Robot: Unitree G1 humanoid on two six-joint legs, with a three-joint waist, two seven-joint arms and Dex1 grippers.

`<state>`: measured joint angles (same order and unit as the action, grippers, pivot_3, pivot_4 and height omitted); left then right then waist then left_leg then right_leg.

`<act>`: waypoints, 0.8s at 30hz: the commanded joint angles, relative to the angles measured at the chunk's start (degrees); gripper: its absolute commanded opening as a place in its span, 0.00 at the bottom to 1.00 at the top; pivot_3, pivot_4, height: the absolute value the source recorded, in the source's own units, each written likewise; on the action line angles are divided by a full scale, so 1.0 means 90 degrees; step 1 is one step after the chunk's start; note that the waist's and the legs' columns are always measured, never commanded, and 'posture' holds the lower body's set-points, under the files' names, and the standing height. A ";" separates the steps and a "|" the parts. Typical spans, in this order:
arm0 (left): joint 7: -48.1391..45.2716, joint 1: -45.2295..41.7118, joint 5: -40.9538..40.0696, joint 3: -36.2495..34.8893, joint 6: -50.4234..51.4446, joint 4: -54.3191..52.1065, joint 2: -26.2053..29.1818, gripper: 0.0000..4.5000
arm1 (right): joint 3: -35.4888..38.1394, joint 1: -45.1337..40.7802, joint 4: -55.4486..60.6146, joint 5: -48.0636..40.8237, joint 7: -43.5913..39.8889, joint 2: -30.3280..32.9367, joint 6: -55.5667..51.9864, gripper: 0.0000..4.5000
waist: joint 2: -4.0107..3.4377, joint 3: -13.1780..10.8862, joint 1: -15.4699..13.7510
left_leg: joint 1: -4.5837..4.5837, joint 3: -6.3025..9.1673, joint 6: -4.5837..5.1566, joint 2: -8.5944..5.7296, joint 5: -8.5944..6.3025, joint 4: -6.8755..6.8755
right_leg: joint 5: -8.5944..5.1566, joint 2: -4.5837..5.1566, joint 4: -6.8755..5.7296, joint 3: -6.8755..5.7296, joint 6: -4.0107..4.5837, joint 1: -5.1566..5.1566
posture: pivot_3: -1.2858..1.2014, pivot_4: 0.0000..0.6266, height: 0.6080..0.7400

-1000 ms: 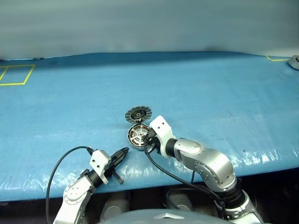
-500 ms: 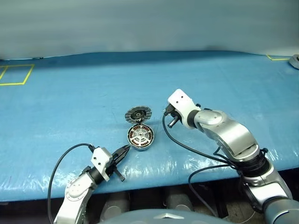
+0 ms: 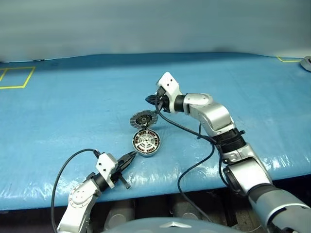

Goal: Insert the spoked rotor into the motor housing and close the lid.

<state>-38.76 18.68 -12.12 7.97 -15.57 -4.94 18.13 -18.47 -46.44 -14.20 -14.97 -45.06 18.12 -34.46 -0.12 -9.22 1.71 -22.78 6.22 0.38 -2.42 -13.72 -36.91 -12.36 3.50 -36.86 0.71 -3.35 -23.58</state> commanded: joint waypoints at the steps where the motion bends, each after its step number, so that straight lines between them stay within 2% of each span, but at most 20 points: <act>1: 0.0052 0.0060 0.0028 0.0003 -0.0146 -0.0078 -0.0027 0.00 | -0.0229 -0.0182 -0.0156 -0.0023 -0.0883 0.0033 0.0049 0.01 | -0.0002 -0.0001 0.0009 | 0.0000 -0.0001 0.0000 0.0000 0.0000 0.0001 | 0.0000 0.0000 0.0000 0.0001 0.0001 -0.0001 | 0.52 0.24 1.00; 5: 0.0112 0.0140 0.0062 -0.0001 -0.0165 -0.0070 -0.0060 0.00 | -0.0393 -0.0172 -0.0088 -0.0143 -0.1776 0.0225 -0.0239 0.01 | -0.0006 -0.0004 0.0012 | 0.0000 0.0000 0.0000 0.0001 0.0000 0.0001 | 0.0000 0.0000 -0.0003 0.0002 0.0002 -0.0004 | 0.52 0.24 1.00; 11: 0.0150 0.0218 0.0073 0.0025 -0.0198 -0.0047 -0.0081 0.00 | -0.0346 0.0147 0.0480 -0.0291 -0.2268 0.0429 -0.0623 0.01 | -0.0008 -0.0005 0.0002 | -0.0001 0.0000 -0.0001 0.0001 -0.0001 -0.0002 | 0.0000 0.0002 -0.0003 0.0002 0.0001 -0.0005 | 0.52 0.24 1.00; 17: 0.0048 0.0222 0.0059 0.0055 -0.0214 0.0081 -0.0067 0.00 | -0.0456 0.0925 0.1382 -0.0117 -0.1942 0.0530 -0.0694 0.01 | -0.0008 -0.0005 -0.0026 | -0.0002 0.0003 -0.0003 0.0000 -0.0004 0.0000 | -0.0001 0.0005 -0.0002 0.0002 0.0002 -0.0005 | 0.52 0.24 1.00; 24: -0.0061 0.0110 0.0047 0.0073 -0.0272 0.0236 -0.0059 0.00 | -0.0429 0.1188 0.1720 -0.0018 -0.1392 0.0231 -0.0572 0.01 | -0.0009 -0.0005 -0.0019 | 0.0004 -0.0001 -0.0008 0.0003 0.0000 -0.0011 | 0.0001 0.0000 -0.0007 0.0002 0.0003 -0.0002 | 0.52 0.24 1.00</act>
<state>-38.96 19.71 -11.37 8.50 -16.88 -3.05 17.55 -22.11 -36.23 -2.08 -14.84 -57.54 20.30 -40.55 -0.20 -9.26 1.54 -22.75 6.22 0.31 -2.39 -13.71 -37.01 -12.35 3.51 -36.93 0.72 -3.33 -23.59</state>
